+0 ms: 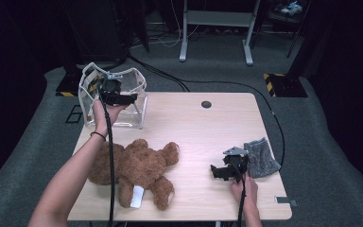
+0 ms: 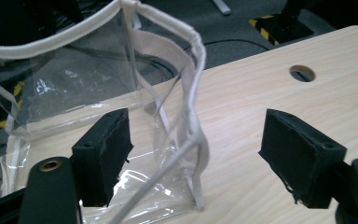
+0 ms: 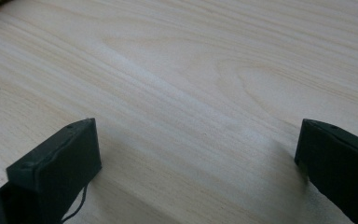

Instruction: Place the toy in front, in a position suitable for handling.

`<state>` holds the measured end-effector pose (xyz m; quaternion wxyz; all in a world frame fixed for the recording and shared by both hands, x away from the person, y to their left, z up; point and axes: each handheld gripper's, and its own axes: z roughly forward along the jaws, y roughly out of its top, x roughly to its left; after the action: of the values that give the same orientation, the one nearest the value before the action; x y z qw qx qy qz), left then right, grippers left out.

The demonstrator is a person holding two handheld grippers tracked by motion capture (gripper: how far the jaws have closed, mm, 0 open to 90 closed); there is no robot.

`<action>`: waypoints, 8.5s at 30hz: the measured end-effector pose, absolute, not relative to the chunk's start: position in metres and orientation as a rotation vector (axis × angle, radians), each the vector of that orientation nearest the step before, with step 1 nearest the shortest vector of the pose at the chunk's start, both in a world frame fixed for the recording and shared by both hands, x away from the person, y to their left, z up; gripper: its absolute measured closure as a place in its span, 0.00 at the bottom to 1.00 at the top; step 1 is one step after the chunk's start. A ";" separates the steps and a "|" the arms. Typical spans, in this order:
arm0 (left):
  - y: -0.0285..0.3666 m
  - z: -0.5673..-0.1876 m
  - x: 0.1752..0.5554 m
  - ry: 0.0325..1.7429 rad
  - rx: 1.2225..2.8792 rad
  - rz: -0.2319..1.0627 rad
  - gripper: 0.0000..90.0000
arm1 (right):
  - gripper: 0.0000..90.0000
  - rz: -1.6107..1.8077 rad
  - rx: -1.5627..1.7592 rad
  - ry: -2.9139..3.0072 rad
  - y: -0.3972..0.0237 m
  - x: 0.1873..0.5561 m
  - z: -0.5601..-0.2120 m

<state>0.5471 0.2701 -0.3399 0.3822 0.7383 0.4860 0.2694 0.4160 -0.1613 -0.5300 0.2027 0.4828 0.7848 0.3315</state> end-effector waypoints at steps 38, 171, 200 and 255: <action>0.340 -0.373 0.412 1.141 1.956 0.577 0.09 | 0.00 0.914 1.363 2.167 -0.154 0.413 -0.530; 0.321 -0.456 0.362 1.017 1.761 0.385 0.64 | 0.76 1.208 1.111 2.298 -0.053 0.450 -0.423; 0.251 -0.448 0.416 1.009 1.746 0.298 0.64 | 0.76 1.052 1.210 2.204 -0.113 0.485 -0.386; 0.244 -0.490 0.438 1.081 1.884 0.377 0.10 | 0.15 0.987 1.471 2.136 -0.140 0.520 -0.457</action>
<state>0.4384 0.2436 -0.4897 0.4515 0.7625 0.4376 0.1525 0.5203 -0.1398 -0.4572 0.1825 0.5213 0.7568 0.3496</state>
